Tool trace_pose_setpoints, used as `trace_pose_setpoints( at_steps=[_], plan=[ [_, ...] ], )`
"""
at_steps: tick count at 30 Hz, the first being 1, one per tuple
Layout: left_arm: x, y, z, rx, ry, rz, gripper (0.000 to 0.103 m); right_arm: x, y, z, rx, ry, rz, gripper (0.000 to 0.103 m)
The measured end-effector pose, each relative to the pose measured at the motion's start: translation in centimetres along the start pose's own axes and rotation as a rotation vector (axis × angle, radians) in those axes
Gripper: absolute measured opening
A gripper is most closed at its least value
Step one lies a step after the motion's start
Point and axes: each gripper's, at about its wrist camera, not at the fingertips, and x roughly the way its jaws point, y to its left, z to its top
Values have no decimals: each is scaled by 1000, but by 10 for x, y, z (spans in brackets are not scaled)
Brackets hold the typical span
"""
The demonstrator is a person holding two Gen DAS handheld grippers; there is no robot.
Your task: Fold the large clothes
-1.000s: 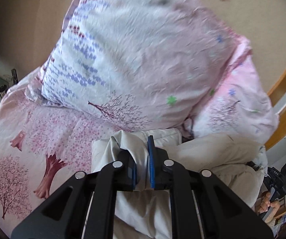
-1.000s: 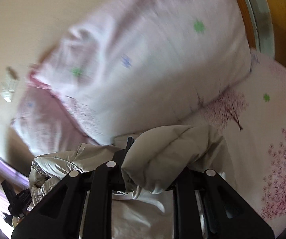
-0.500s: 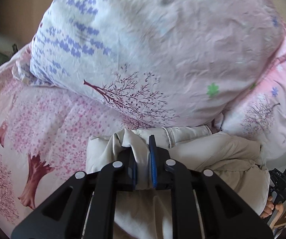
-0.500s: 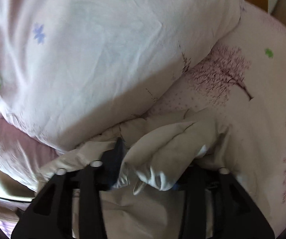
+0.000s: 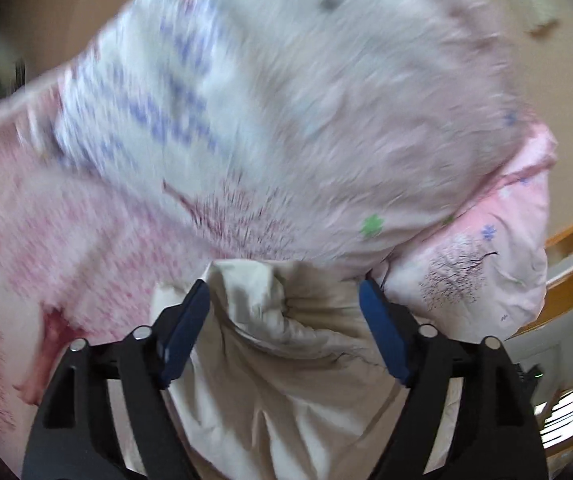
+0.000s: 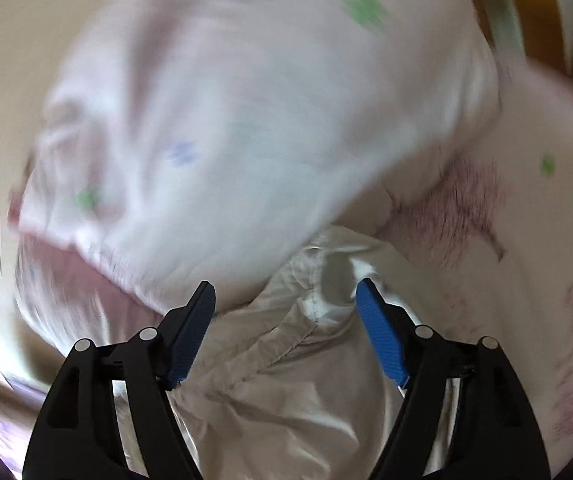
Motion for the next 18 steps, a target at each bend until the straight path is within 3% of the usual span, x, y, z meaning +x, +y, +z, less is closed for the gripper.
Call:
trace_pose_setpoints(
  at_steps=[3, 5, 9, 12, 14, 18],
  plan=[
    [-25, -17, -10, 85, -62, 2, 80, -19, 40, -30, -247, -17, -4, 60],
    [-39, -40, -31, 200, -66, 13, 80, -24, 69, -64, -411, 26, 7, 41],
    [-41, -91, -91, 430, -12, 2, 80, -18, 97, -115, -607, 117, 5, 30],
    [-20, -116, -121, 538, 44, 12, 80, -2, 112, -133, -688, 154, -75, 28],
    [-6, -122, -131, 595, 62, 69, 78, 8, 110, -124, -680, 175, -129, 28],
    [30, -119, -128, 586, 145, 150, 71, 39, 101, -115, -588, 275, -198, 28]
  ],
)
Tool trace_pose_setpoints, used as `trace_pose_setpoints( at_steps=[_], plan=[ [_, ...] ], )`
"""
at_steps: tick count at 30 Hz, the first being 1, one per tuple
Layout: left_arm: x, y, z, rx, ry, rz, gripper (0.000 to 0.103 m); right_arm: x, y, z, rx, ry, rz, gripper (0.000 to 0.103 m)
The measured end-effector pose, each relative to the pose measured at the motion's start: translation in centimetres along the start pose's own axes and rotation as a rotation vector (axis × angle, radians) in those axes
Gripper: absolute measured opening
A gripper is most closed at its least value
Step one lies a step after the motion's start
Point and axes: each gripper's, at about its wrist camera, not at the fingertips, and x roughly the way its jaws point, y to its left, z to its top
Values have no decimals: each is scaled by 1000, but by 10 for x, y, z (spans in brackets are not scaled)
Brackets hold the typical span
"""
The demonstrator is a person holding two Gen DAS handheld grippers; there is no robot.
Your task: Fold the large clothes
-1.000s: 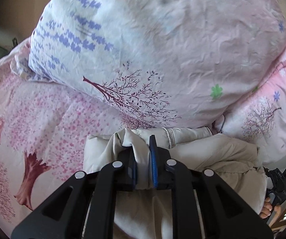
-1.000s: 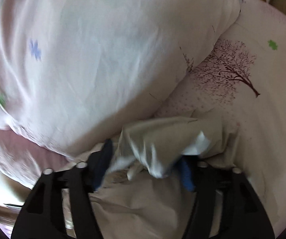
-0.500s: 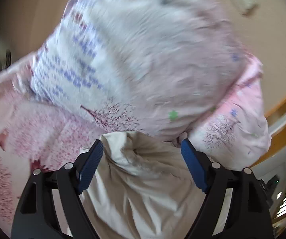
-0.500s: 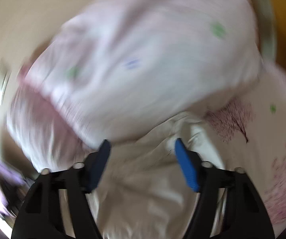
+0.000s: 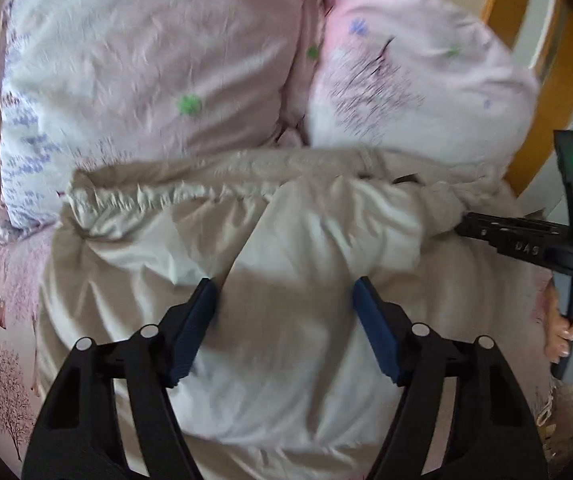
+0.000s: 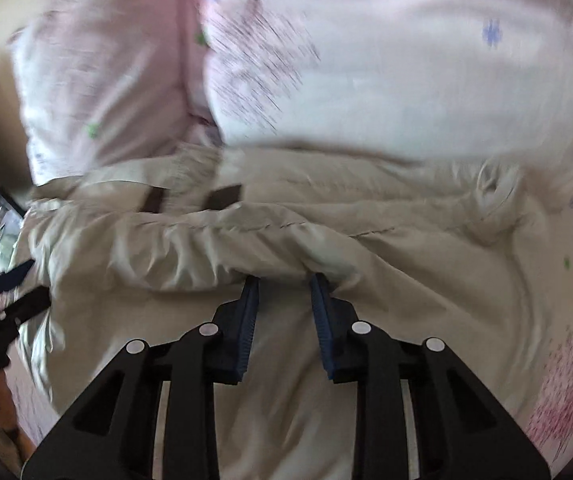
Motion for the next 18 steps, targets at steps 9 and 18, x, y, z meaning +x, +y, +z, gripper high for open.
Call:
trace_pose_setpoints(
  at_steps=[9, 18],
  plan=[
    [39, 18, 26, -98, 100, 43, 69, 57, -13, 28, 111, 164, 4, 28],
    [7, 31, 10, -133, 60, -11, 69, 2, -41, -2, 105, 9, 106, 31]
  ],
)
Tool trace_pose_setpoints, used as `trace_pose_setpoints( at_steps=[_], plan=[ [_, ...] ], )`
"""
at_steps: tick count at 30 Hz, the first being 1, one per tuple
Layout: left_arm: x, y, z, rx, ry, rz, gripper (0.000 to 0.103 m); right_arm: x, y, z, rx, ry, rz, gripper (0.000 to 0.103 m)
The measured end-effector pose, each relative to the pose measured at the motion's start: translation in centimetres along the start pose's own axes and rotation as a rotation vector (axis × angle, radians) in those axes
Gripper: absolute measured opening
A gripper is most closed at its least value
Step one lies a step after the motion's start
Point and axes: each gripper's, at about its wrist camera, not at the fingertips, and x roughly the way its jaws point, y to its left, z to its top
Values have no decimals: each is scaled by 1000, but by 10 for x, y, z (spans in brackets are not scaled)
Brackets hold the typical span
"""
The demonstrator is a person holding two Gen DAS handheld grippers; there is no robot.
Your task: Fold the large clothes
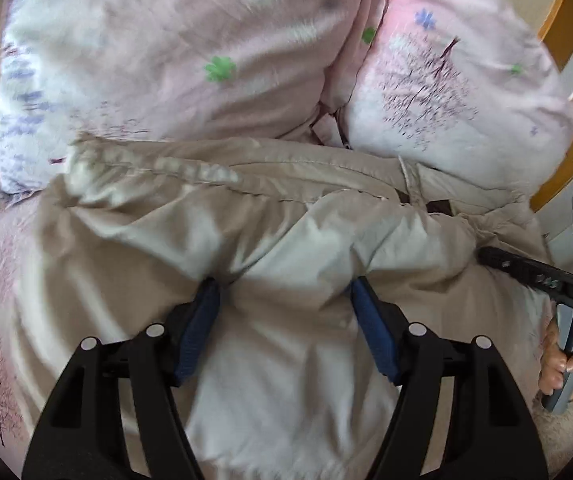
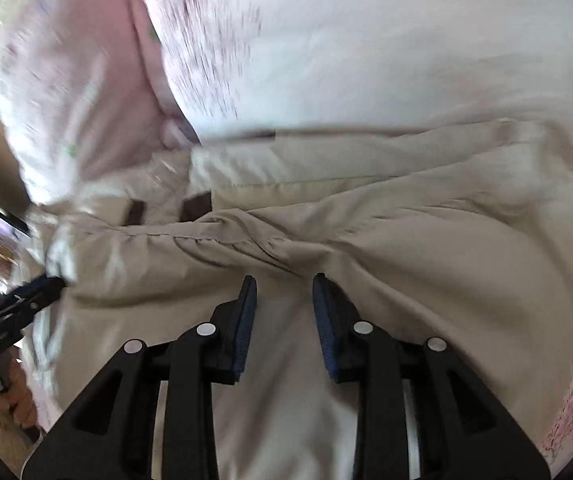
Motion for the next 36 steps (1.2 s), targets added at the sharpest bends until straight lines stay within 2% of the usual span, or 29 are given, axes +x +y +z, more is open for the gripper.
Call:
trace_pose_setpoints(
  at_steps=[3, 5, 7, 10, 12, 13, 16, 21, 27, 30, 34, 36],
  plan=[
    [-31, 17, -11, 16, -66, 46, 69, -50, -32, -19, 56, -164, -25, 37],
    [-44, 28, -13, 28, -102, 111, 71, -63, -53, -27, 100, -203, -64, 37],
    [-43, 38, -11, 21, -100, 151, 71, -63, -74, -30, 148, -189, -98, 37],
    [-31, 54, -8, -9, -60, 190, 71, -41, -98, -31, 209, -122, -168, 36],
    [-15, 64, -6, -35, -19, 204, 71, -16, -111, -32, 261, -50, -160, 36],
    [-11, 68, -6, -50, -5, 195, 71, -9, -114, -31, 271, -44, -161, 36],
    [0, 78, -2, -106, 19, 175, 71, -1, -114, -30, 267, -39, -186, 37],
    [10, 80, 2, -112, 28, 192, 74, 13, -113, -26, 270, -51, -170, 38],
    [-23, 87, -15, -104, -59, 123, 69, -42, -117, -63, 279, -185, -84, 38],
    [-40, 88, -33, -98, -99, 119, 69, -60, -117, -87, 276, -222, -65, 38],
    [-30, 92, -43, -94, -69, 161, 70, -44, -122, -89, 301, -159, -79, 38],
    [-17, 103, -46, -135, -31, 163, 73, -29, -128, -92, 341, -120, -61, 38]
  ],
)
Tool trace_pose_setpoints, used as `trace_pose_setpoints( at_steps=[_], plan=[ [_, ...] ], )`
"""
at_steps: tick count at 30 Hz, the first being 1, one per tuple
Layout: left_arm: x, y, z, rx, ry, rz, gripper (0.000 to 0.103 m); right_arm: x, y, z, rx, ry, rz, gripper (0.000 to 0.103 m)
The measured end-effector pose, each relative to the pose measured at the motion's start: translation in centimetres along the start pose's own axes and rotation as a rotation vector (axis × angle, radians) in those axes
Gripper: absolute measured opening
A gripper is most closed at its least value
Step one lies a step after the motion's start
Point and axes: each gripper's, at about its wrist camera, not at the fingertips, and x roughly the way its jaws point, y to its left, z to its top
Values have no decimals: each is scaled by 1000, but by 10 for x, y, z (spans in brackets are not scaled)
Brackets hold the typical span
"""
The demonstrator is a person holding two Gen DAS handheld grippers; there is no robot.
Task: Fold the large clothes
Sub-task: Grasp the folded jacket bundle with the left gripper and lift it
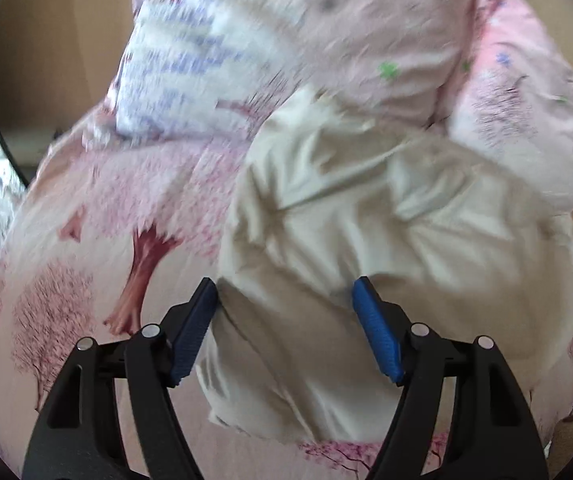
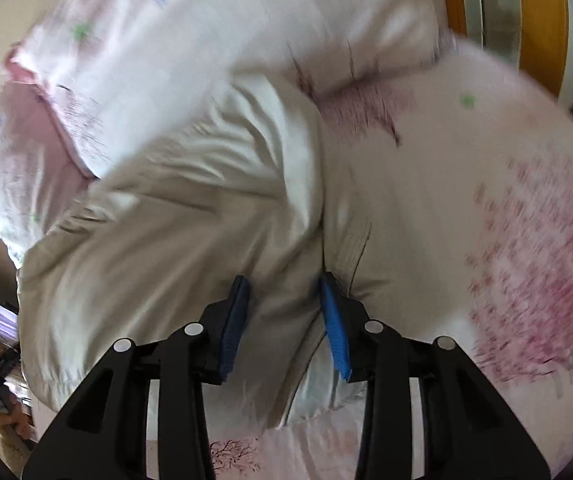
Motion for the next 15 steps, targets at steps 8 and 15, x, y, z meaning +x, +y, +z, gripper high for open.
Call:
trace_pose_setpoints(
  at_steps=[8, 15],
  plan=[
    [21, 17, -4, -146, 26, -113, 73, 13, -3, 5, 59, 14, 13, 41],
    [-34, 50, -40, -287, -59, -268, 78, -40, -25, -22, 195, -95, 170, 81]
  ],
)
